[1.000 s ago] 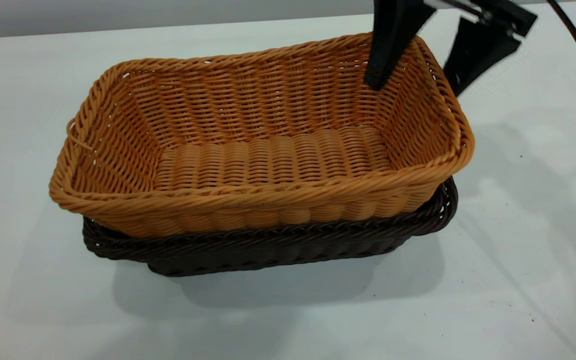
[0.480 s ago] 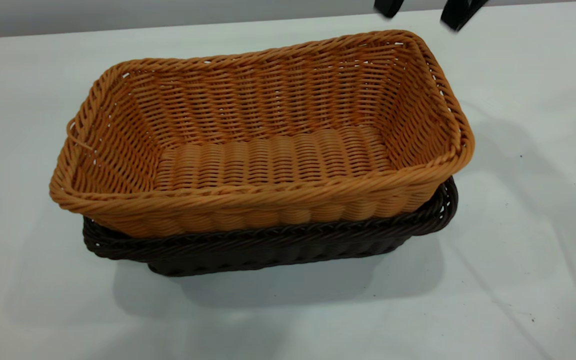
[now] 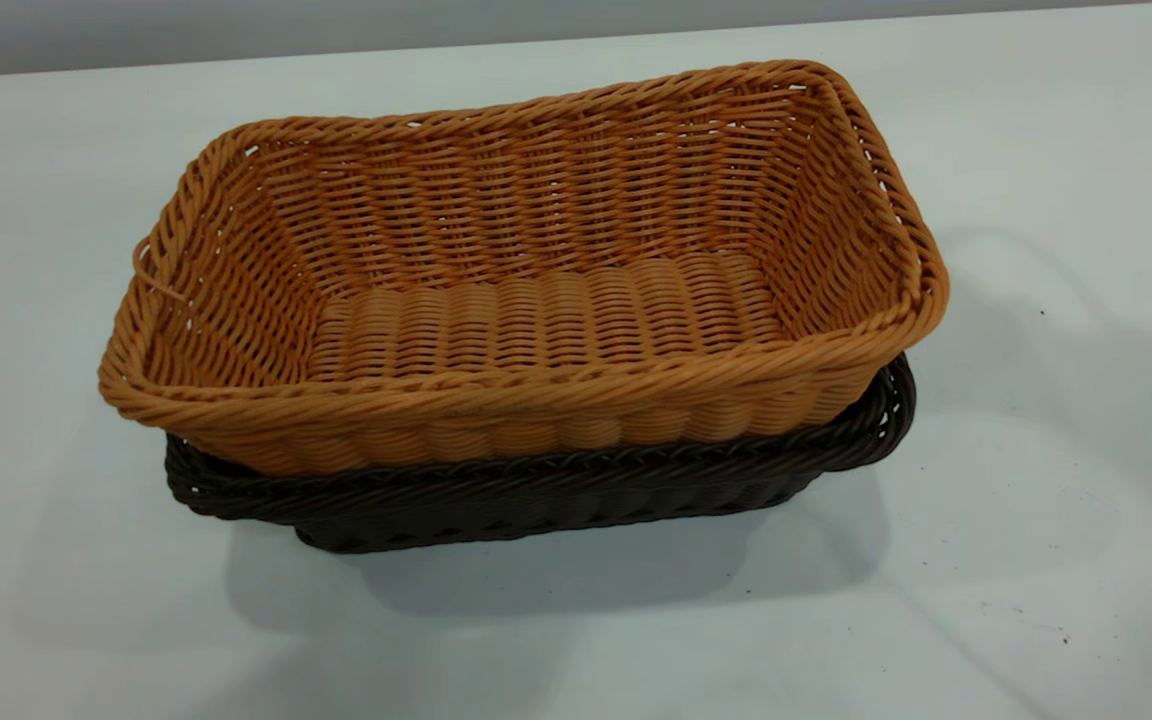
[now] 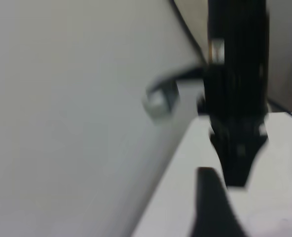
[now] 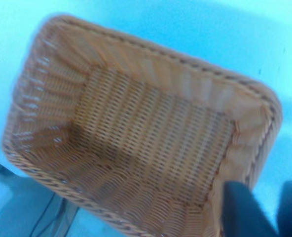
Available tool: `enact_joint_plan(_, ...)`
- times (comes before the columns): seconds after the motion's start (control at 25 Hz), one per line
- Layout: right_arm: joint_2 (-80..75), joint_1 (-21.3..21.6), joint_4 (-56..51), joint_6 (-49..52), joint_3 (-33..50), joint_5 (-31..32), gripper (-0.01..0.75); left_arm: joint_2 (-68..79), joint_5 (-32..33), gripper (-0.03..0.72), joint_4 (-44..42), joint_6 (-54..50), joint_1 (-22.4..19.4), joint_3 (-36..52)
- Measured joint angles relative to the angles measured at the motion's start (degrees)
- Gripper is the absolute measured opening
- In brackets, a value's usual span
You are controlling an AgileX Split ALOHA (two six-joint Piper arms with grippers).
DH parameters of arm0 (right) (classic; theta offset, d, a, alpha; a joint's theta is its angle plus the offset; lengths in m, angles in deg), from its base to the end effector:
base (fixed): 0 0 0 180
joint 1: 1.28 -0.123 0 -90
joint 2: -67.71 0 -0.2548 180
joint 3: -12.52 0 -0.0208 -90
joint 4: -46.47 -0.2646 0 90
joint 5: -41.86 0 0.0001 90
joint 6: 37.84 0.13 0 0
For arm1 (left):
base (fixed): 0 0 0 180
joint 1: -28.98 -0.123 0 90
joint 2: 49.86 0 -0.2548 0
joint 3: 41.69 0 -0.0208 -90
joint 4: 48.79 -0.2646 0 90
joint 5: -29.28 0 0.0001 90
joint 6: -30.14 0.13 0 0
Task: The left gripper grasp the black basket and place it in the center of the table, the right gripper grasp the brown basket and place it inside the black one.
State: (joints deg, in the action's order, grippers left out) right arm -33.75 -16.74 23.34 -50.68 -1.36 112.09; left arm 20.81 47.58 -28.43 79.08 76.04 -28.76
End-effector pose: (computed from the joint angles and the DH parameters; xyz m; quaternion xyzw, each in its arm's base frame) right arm 0.3368 0.1430 0.2941 -0.2057 0.9396 0.2024 0.1839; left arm 0.1961 -0.2317 0.3892 0.5042 0.5823 -0.1386 0.6224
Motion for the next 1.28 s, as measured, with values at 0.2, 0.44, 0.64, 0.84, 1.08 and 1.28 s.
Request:
enact_joint_plan(0.2, 9.2, 0.0, 2.8, 0.0, 0.1, -3.0, 0.01, -0.1, 4.0, 0.088, 0.0, -2.9, 0.0, 0.0)
enact_joint_plan(0.44, 20.5, 0.0, 9.5, 0.4, 1.3, -14.0, 0.006, -1.9, 5.2, 0.002, -3.8, -8.6, 0.0, 0.0)
enact_joint_plan(0.64, 31.6, 0.0, 16.6, 0.3, 7.5, -23.8, 0.005, -2.9, 6.2, 0.0, -15.5, -20.9, 0.0, 0.1)
enact_joint_plan(0.84, 42.4, 0.0, 23.1, -0.1, 15.9, -28.8, 0.005, -2.9, 12.2, -0.001, -30.3, -36.0, 0.1, 0.1)
enact_joint_plan(1.08, 55.1, 0.0, 26.7, -0.2, 26.3, -28.1, 0.005, -3.0, 21.2, -0.001, -43.8, -48.0, 5.4, 0.1)
enact_joint_plan(1.28, 67.2, 0.0, 26.6, -0.2, 34.4, -25.7, 0.005, -3.5, 30.3, -0.001, -52.4, -55.0, 13.1, 0.1)
